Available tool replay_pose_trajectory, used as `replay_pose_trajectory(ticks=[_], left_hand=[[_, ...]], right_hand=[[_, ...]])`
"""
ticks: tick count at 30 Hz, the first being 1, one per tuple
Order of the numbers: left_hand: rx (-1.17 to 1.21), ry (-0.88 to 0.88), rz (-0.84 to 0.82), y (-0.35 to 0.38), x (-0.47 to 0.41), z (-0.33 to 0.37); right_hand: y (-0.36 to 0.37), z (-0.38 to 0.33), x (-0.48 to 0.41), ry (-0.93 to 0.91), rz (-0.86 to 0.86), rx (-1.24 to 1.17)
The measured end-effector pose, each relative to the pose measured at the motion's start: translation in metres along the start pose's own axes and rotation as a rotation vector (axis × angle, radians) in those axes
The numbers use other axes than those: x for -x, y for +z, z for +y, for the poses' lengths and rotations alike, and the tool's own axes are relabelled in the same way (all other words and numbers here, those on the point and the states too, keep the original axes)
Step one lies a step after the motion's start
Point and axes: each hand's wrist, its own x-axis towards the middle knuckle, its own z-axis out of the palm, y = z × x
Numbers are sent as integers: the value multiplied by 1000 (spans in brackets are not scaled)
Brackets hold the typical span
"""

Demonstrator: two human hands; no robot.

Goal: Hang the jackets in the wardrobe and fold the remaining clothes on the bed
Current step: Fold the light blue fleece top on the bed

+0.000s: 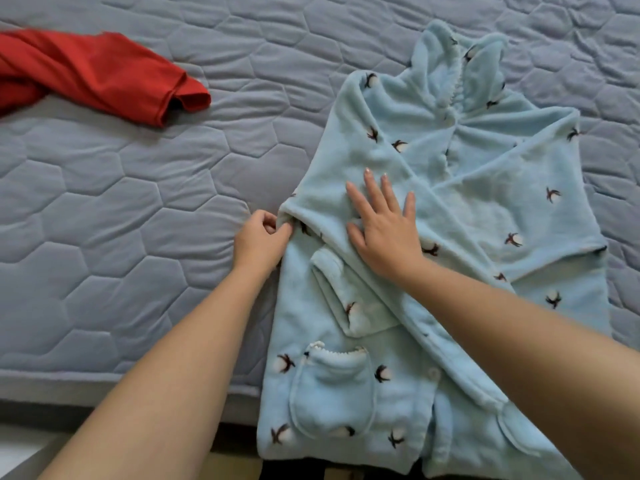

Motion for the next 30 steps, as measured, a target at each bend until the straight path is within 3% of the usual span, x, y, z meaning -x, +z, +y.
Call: replay_pose_trajectory(ticks=[5, 7, 14, 17, 19, 21, 24, 26, 28, 30], left_hand=[[68, -236, -394, 0, 84, -45], [-38, -288, -463, 3, 118, -64], [-389, -296, -85, 2, 164, -67], [-465, -20, 195, 12, 182, -42], [-473, 175, 220, 22, 187, -23], [-410, 212, 143, 37, 182, -3], [-81, -112, 34, 57, 152, 21], [155, -367, -31, 68, 131, 29], [128, -443, -51, 75, 125, 26], [-59, -454, 4, 75, 132, 21]], right_hand=[[9, 19, 73, -21, -24, 66], [19, 33, 109, 23, -87, 98], [38, 70, 199, 286, -271, 49], [30, 86, 215, 373, -247, -74], [21, 101, 220, 445, -209, -109], [8, 119, 219, 558, -148, -173], [-8, 148, 205, 764, -49, -476], [-14, 170, 194, 844, -167, -632], [-18, 183, 186, 797, -305, -664], [-22, 192, 180, 758, -211, -750]])
